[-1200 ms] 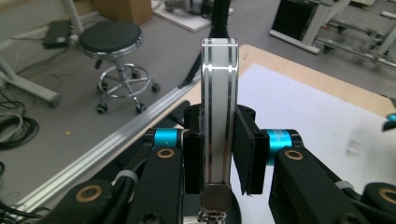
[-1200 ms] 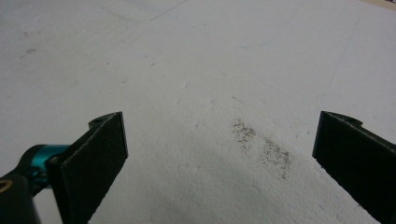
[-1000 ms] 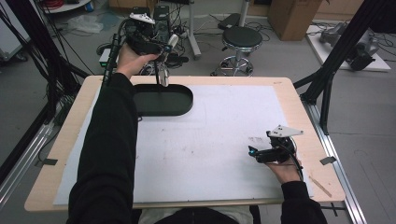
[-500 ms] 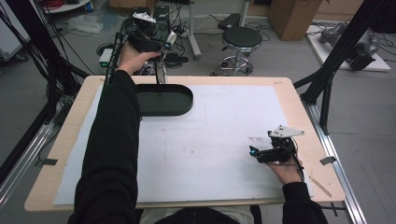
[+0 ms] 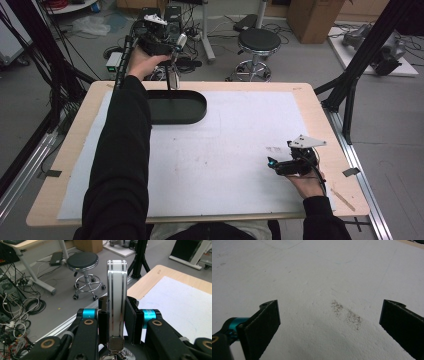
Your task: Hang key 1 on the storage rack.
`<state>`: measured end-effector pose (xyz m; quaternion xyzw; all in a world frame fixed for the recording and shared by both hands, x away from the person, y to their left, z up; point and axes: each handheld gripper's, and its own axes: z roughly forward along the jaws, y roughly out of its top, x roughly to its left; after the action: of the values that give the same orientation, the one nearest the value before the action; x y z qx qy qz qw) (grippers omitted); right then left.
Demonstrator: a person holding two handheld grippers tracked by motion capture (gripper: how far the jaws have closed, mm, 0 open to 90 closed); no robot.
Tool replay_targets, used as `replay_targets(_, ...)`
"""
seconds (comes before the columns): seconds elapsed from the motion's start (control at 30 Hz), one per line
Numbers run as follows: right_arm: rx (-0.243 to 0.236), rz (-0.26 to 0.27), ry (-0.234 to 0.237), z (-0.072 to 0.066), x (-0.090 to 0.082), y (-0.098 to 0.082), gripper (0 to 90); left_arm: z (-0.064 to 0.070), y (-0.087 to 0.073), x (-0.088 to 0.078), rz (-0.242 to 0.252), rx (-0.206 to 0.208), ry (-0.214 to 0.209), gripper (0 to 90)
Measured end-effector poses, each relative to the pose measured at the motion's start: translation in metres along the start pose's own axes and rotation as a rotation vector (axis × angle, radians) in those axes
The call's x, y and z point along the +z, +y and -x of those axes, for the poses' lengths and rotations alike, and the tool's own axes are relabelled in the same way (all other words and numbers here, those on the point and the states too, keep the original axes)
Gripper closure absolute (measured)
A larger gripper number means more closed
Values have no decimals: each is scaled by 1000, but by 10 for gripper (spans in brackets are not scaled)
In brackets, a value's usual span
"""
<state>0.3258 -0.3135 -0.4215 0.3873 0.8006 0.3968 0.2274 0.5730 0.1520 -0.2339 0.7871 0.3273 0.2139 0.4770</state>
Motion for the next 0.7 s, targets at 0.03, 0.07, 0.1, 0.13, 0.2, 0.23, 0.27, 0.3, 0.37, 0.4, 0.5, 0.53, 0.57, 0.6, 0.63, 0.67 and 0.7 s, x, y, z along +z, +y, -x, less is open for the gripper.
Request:
replay_targets(0.03,-1,0,-1,0,0,0,23,-1,0,0,3,7,10,749)
replay_targets(0.07,0,0,-1,0,0,0,23,-1,0,1,8,21,40,749)
replay_targets(0.1,-2,-1,1,0,0,0,23,0,0,2,17,18,53,749)
replay_targets(0.13,0,-2,1,0,1,0,23,0,0,2,17,18,53,749)
replay_targets(0.2,-3,-3,0,0,1,0,23,1,0,7,26,23,84,749)
replay_targets(0.23,-2,-3,0,0,1,0,23,1,0,7,26,23,84,749)
replay_targets(0.27,-2,-3,0,0,1,0,23,2,0,8,28,24,89,749)
replay_targets(0.3,-2,-4,0,0,1,0,23,4,0,10,30,32,89,749)
replay_targets(0.37,-3,-3,1,0,0,0,23,6,0,12,31,35,89,747)
replay_targets(0.4,-4,-2,-1,0,0,0,23,6,0,12,31,35,89,746)
replay_targets(0.5,-4,-2,-1,1,0,0,23,6,0,10,20,-1,39,724)
replay_targets(0.53,-1,0,0,0,0,0,23,6,0,10,20,-1,39,664)
replay_targets(0.57,0,1,2,0,0,0,23,6,0,8,28,-13,5,583)
replay_targets(0.6,-3,0,1,0,0,0,23,7,0,6,45,-27,-12,495)
replay_targets(0.63,-4,1,2,0,-1,0,23,8,0,5,52,-29,-17,408)
replay_targets(0.67,-3,3,4,0,-1,0,23,9,-1,2,57,-24,-27,330)
replay_targets(0.7,-6,7,4,1,-1,1,23,11,-2,1,63,-30,-44,277)
